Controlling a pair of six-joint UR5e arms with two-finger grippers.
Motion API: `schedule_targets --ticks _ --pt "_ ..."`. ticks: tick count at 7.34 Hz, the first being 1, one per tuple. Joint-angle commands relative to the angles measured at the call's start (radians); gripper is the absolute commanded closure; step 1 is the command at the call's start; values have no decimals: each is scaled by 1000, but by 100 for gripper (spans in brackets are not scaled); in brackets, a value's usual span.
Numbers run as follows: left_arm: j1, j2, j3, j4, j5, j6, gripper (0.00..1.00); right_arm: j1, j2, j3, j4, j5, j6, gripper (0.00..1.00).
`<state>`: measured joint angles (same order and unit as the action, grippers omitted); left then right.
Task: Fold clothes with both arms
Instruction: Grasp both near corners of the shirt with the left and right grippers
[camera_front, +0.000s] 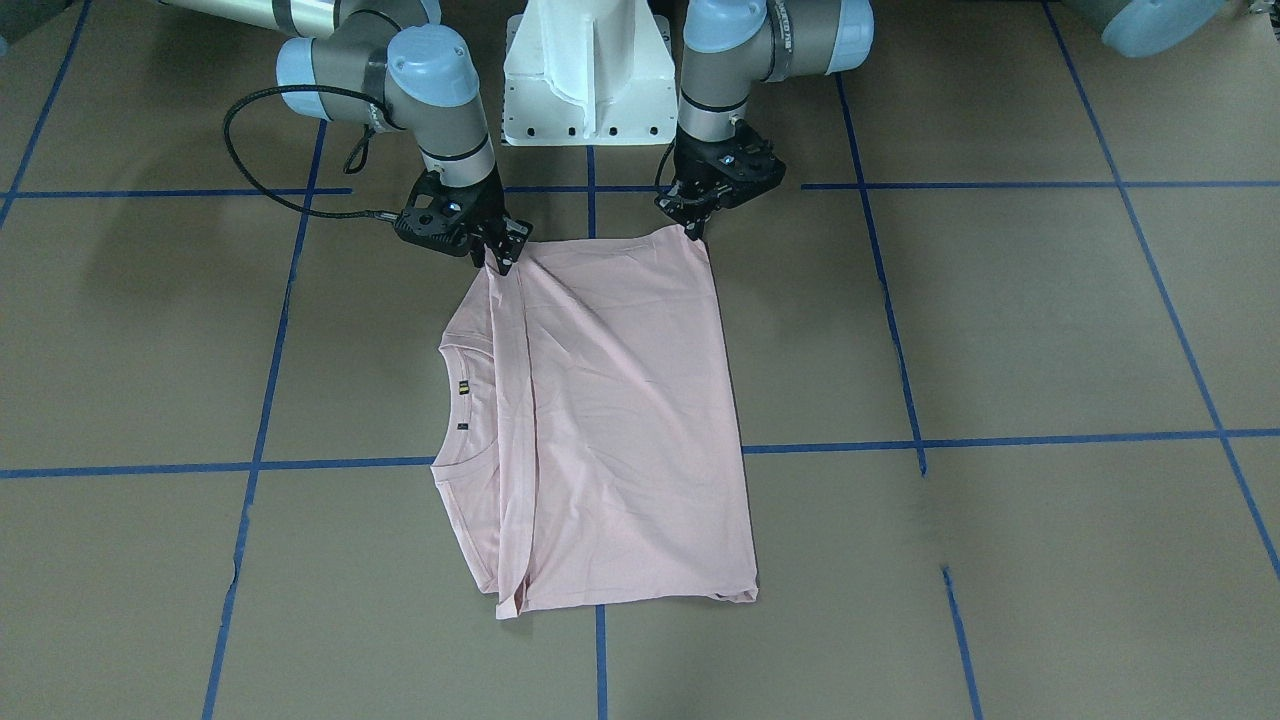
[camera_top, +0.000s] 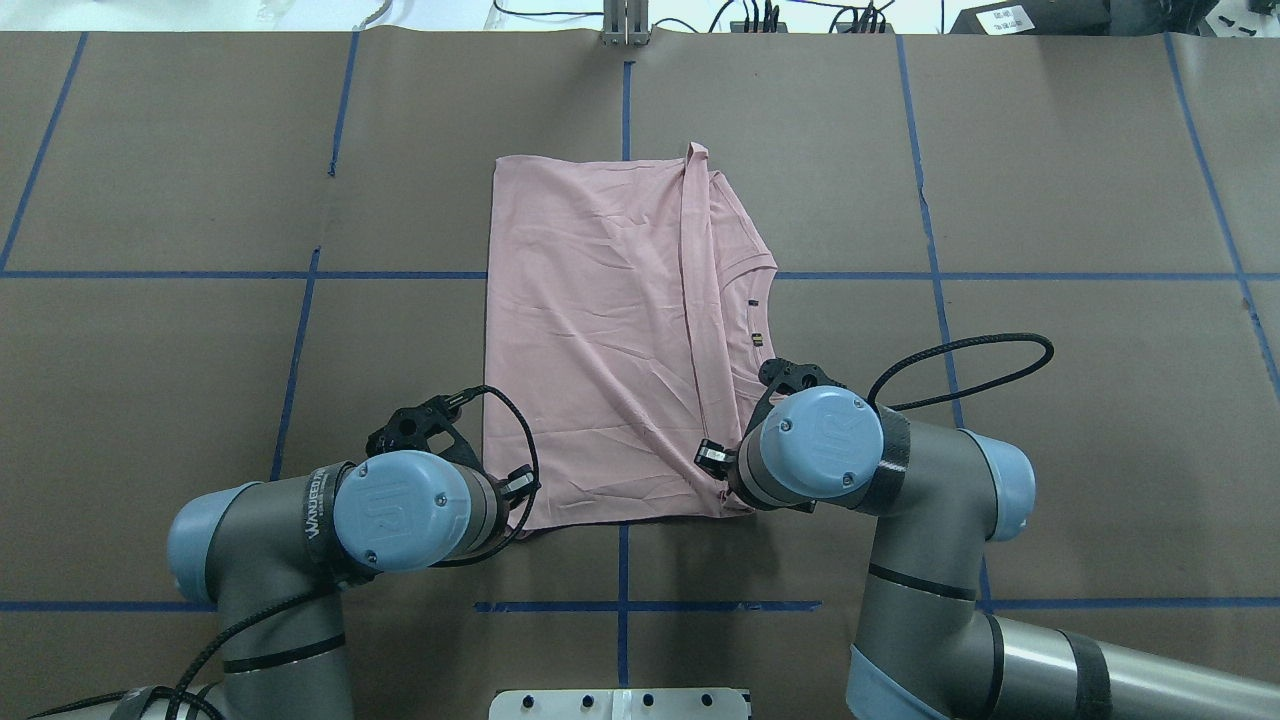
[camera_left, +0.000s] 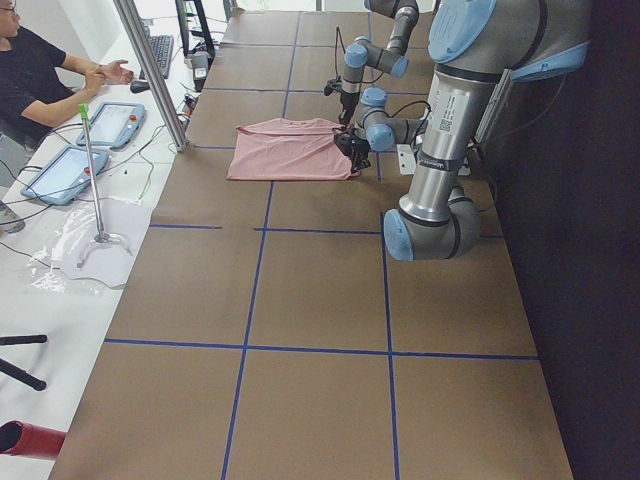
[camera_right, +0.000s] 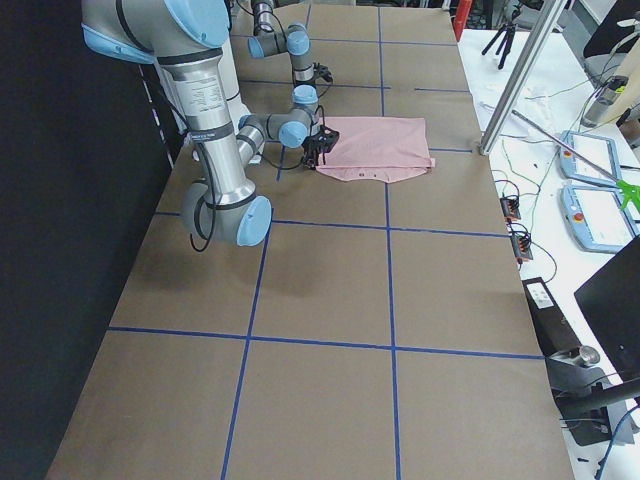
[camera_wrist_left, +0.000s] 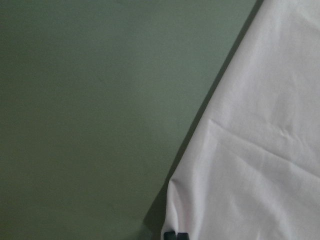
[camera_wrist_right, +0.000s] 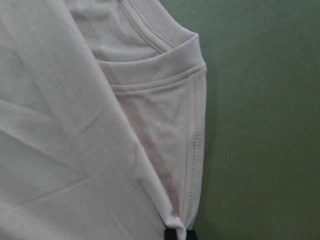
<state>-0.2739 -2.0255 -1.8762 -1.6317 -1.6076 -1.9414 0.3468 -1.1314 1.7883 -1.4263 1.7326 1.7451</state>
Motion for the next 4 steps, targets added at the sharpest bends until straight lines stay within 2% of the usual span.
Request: schedule_targets --ticks 1,4 --pt "1 -1 0 0 0 -1 100 0 -1 2 1 1 -4 100" --pt "-1 1 -9 0 0 1 100 6 -10 38 7 -5 -3 100"
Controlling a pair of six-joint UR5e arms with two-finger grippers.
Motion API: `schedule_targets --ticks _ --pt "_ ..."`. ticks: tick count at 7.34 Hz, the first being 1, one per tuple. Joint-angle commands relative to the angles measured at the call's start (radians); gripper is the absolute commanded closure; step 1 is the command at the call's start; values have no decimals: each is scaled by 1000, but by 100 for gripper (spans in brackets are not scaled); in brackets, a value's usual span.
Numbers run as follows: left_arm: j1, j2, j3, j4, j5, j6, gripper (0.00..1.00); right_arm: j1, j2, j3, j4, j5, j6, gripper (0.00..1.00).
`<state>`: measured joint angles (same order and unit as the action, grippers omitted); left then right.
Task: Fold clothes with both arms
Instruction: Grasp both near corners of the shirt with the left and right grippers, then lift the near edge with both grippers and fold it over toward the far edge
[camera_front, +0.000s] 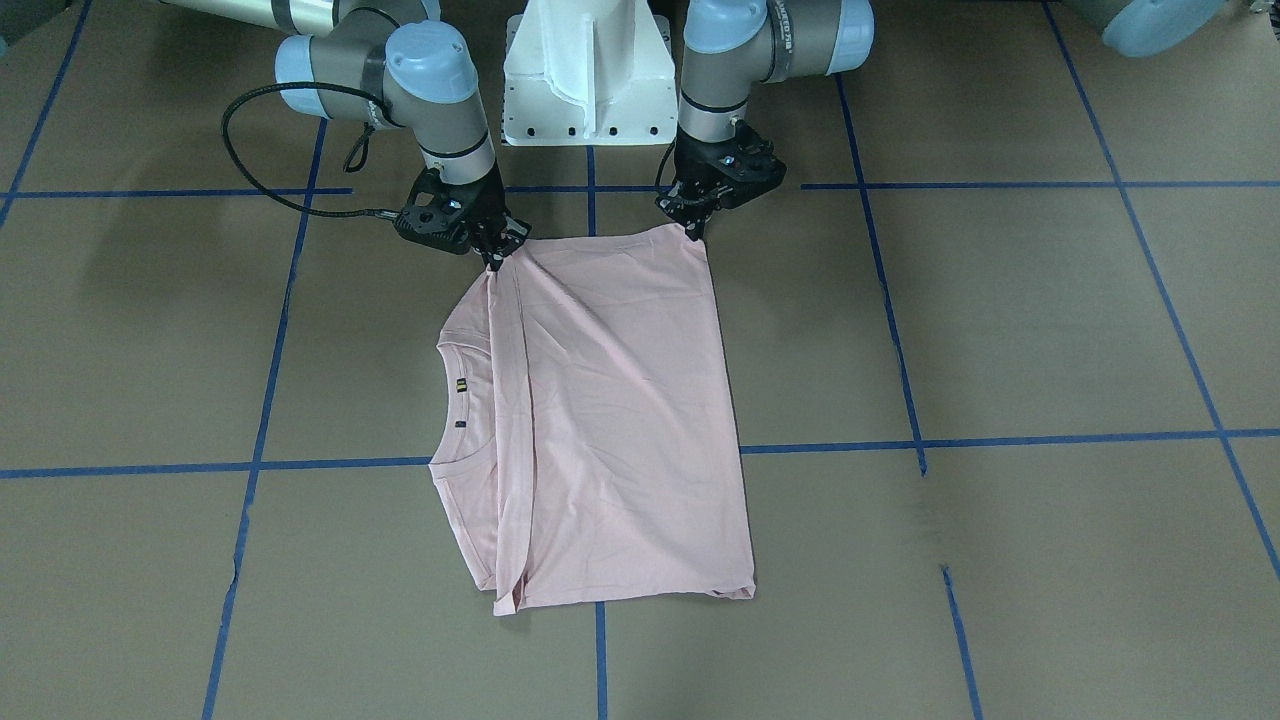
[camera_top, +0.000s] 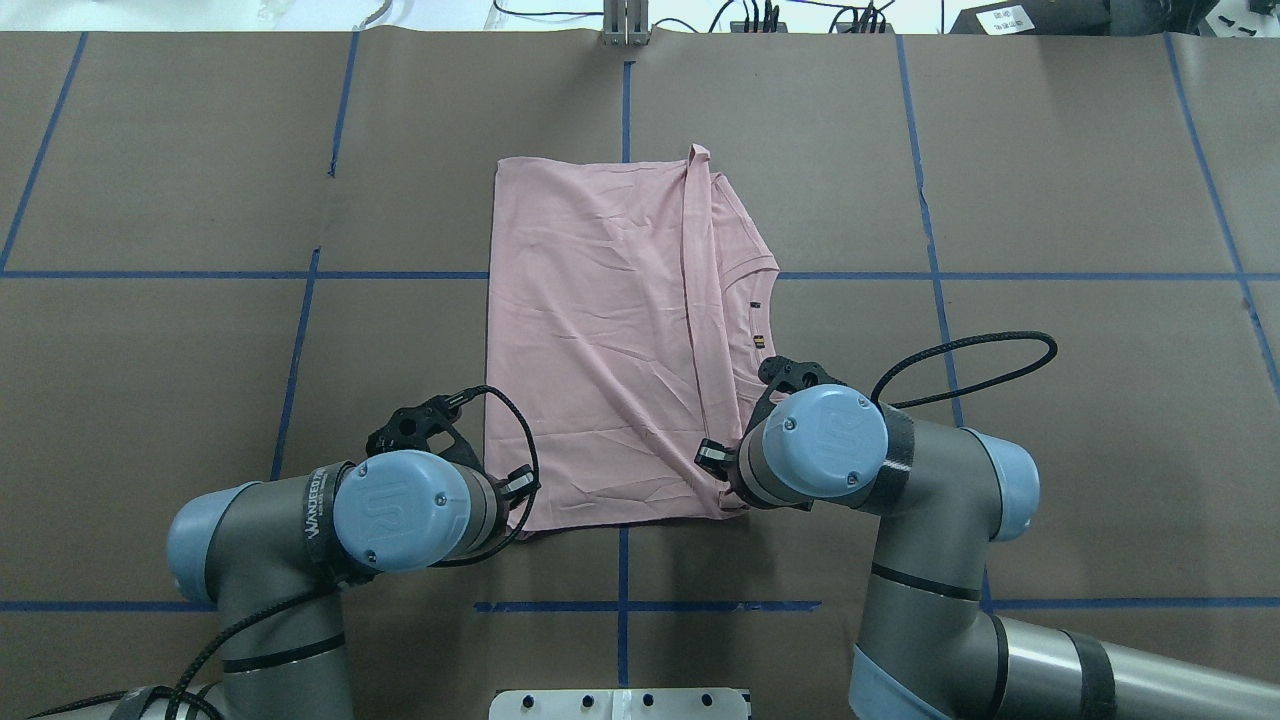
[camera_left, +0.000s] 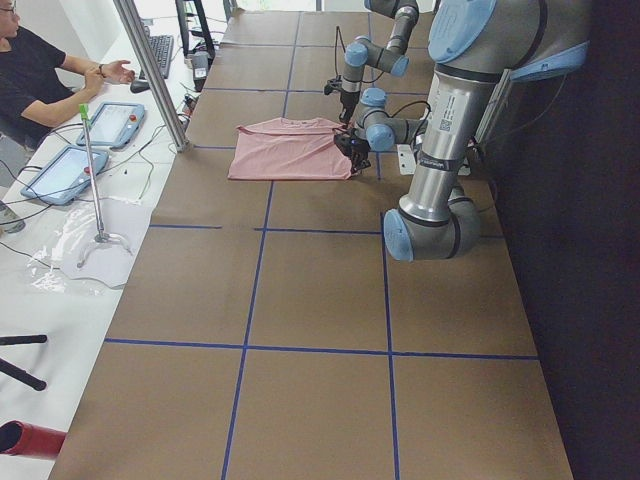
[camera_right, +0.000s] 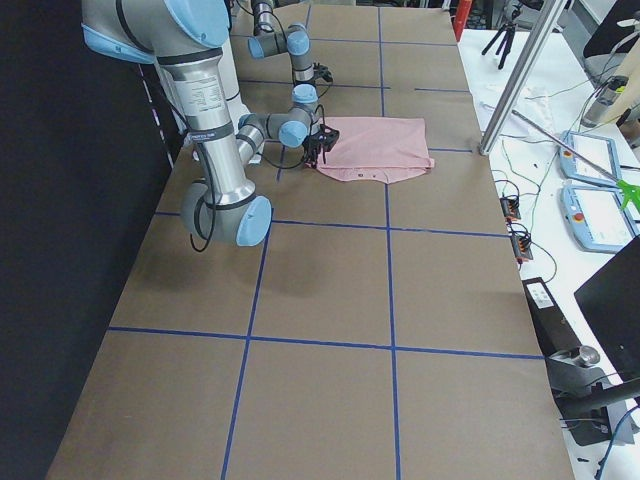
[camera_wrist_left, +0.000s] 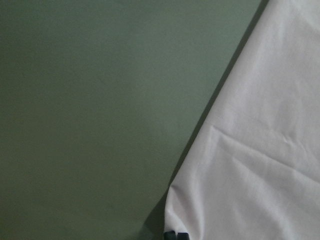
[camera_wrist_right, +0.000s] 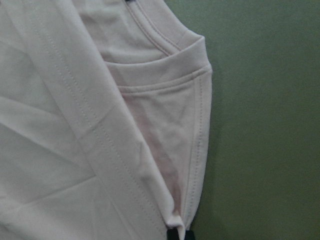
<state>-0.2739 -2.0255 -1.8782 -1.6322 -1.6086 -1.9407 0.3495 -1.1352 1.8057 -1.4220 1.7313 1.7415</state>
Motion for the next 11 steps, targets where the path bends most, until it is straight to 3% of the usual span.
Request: schedule_targets --ticks 1,4,6,7,9,11 --pt "4 7 -18 2 -1 2 100 8 -11 46 3 5 0 100" --pt "57 40 -117 18 1 0 100 2 -46 116 9 10 0 100" --pt "116 93 -293 160 1 -1 100 -39 -131 248 8 10 3 100" --pt "127 93 -323 194 -1 -3 100 -58 -144 279 8 10 7 100" --pt "121 82 -305 195 -1 2 100 -81 -121 250 12 2 1 100" --pt "20 56 -277 170 -2 111 100 -11 -51 204 11 -1 -22 100"
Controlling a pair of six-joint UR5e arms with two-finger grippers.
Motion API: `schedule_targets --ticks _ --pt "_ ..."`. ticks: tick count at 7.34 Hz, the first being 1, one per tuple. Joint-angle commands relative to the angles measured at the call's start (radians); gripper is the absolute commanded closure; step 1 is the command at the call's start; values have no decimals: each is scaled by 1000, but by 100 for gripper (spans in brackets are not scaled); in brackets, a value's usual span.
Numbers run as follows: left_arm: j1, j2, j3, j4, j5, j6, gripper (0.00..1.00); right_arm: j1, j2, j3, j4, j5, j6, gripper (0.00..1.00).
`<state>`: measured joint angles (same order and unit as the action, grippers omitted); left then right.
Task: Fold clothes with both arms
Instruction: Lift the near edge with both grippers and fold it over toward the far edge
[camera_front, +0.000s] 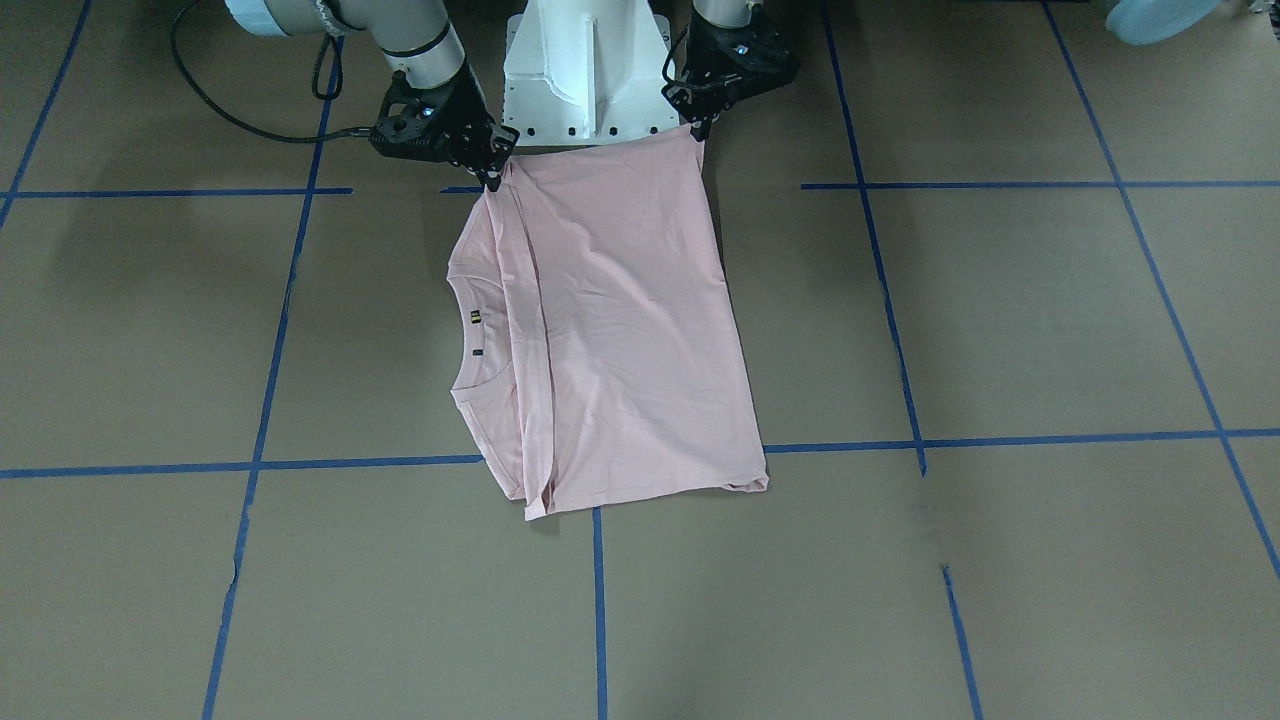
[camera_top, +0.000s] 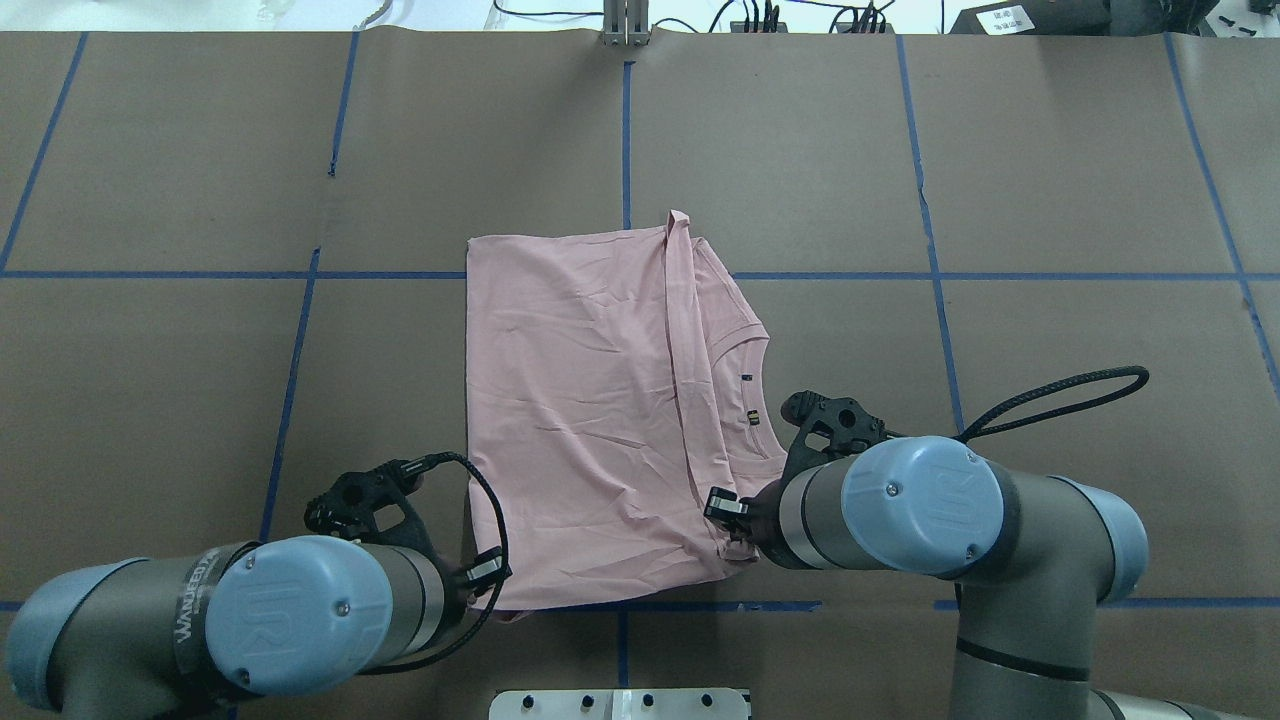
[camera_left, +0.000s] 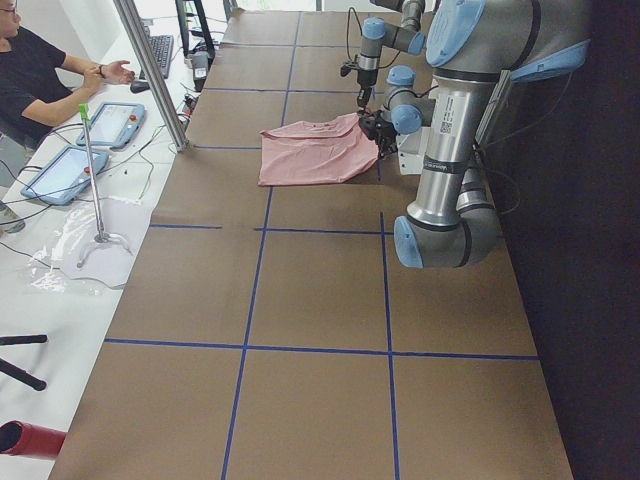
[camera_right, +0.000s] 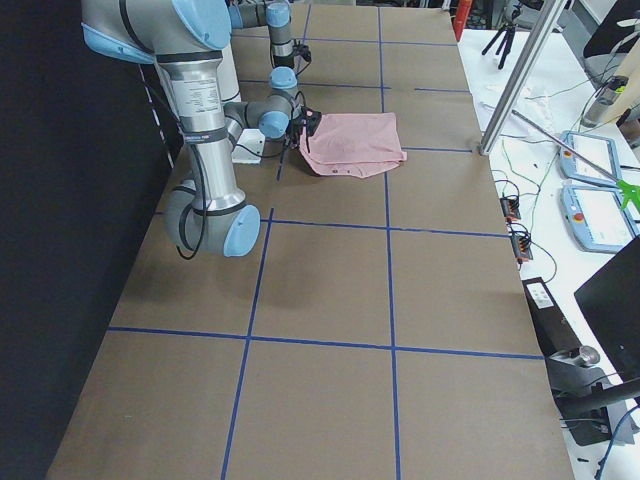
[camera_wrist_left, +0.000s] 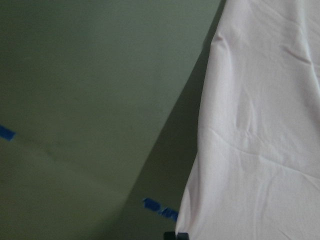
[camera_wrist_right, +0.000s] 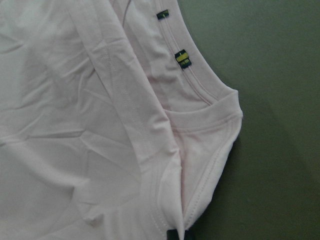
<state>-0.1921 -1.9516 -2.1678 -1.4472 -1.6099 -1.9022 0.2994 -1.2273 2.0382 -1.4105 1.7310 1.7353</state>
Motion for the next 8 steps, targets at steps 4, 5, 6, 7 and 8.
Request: schedule_targets --ticks 4,5,6,7,8 --pt "-168 -43 160 -176 -1 126 100 160 156 -166 21 2 -68 100" --pt "-232 -67 186 -191 -2 133 100 212 195 -241 59 7 -71 100" --pt "-328 -135 291 -205 -8 141 100 278 263 -369 96 54 -85 100" --pt "-418 -221 454 -279 -13 182 100 327 354 -535 157 64 -86 100" --pt "-481 -249 582 -379 -13 218 100 375 421 -685 223 65 -97 100"
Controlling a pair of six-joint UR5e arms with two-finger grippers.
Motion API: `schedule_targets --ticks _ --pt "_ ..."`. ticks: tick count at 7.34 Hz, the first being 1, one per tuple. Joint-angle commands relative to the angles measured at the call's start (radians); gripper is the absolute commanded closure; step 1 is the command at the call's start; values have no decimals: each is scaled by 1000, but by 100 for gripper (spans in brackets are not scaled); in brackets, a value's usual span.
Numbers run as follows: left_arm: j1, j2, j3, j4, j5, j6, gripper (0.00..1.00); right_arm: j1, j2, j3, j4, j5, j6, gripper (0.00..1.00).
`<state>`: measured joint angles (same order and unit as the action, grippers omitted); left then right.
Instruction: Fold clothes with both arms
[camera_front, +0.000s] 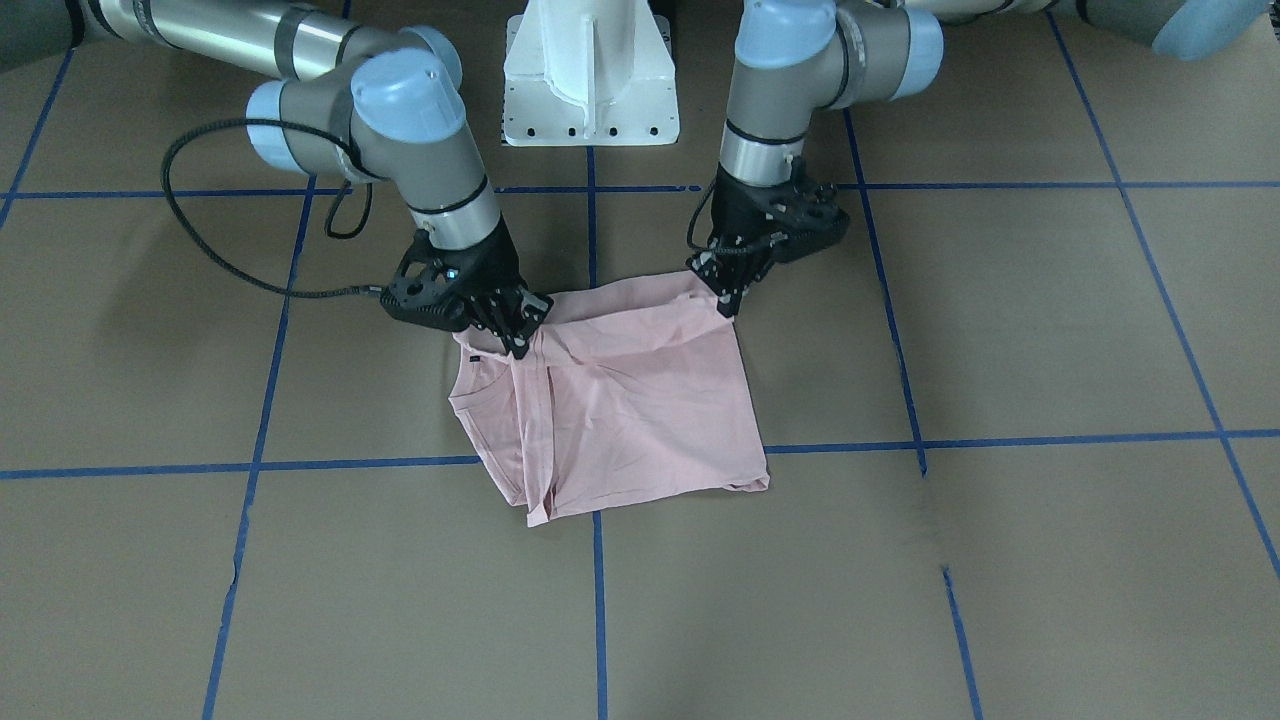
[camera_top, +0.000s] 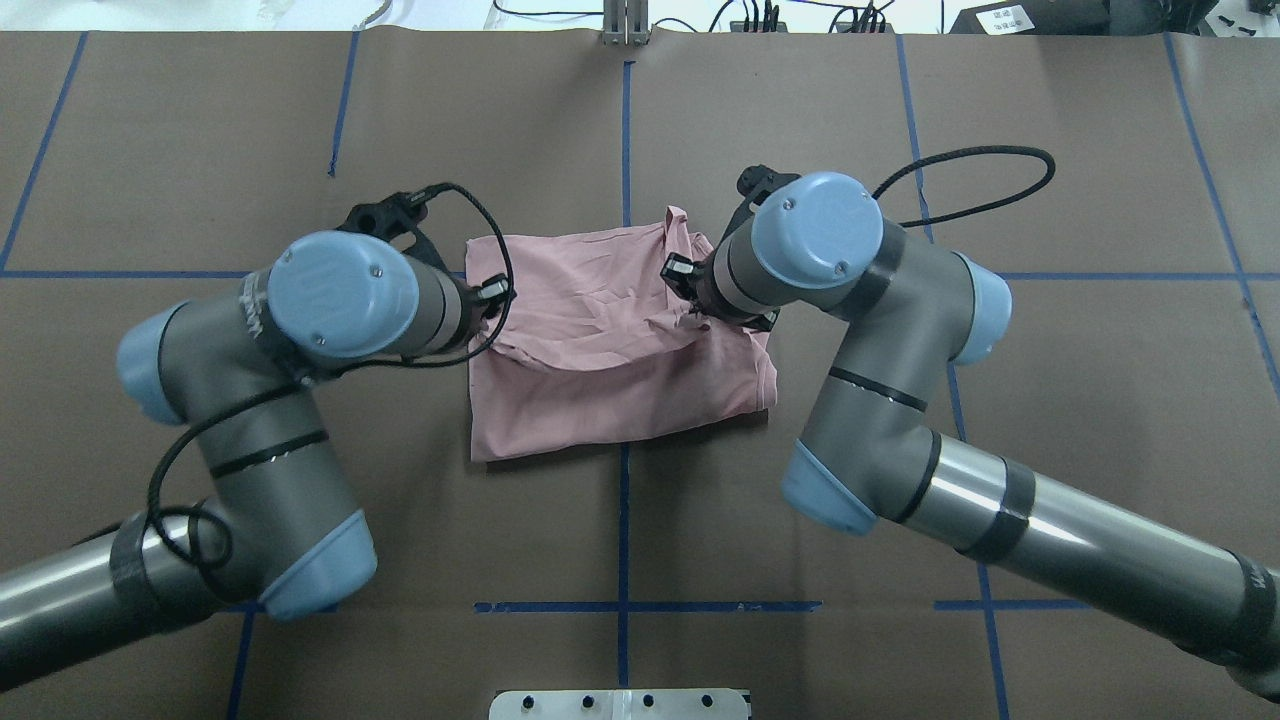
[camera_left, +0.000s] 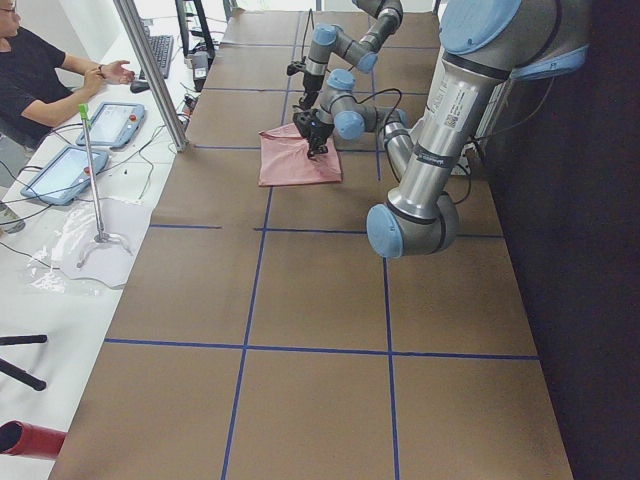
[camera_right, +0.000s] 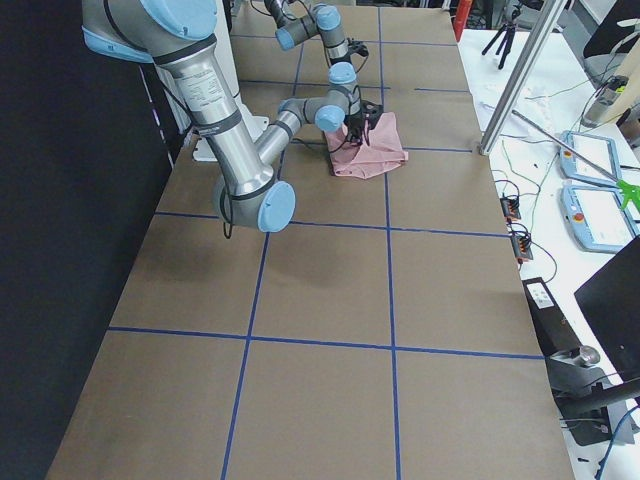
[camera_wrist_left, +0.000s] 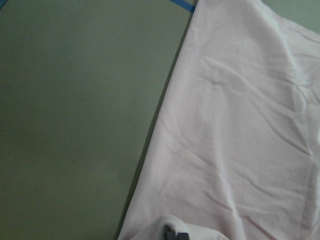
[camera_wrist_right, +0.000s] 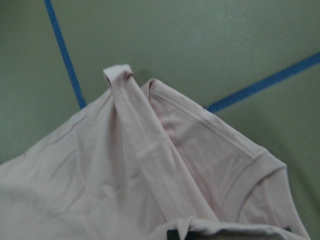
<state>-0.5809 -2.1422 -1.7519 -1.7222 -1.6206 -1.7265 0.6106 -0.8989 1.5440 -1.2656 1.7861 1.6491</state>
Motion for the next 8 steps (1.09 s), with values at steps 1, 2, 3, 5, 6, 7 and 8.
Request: schedule_targets --ticks 1,2,3,5,6,7,8 --pt "-140 -68 296 -223 -1 57 80 90 174 -337 128 3 -53 17" --pt "-158 -76 405 -329 5 129 1 128 249 -467 159 4 -81 0" --pt "-177 -74 425 -348 4 149 0 156 282 -520 161 4 -147 0" --pt "-177 -78 423 -350 -1 153 0 192 284 -535 160 10 -178 0" --pt "-188 -78 420 -350 -7 157 0 222 282 -533 155 28 -233 0" --pt "-220 -76 416 -347 -86 239 0 272 273 -526 134 91 -294 0" --pt "-284 -70 402 -341 -182 336 0 334 244 -474 68 175 -380 0"
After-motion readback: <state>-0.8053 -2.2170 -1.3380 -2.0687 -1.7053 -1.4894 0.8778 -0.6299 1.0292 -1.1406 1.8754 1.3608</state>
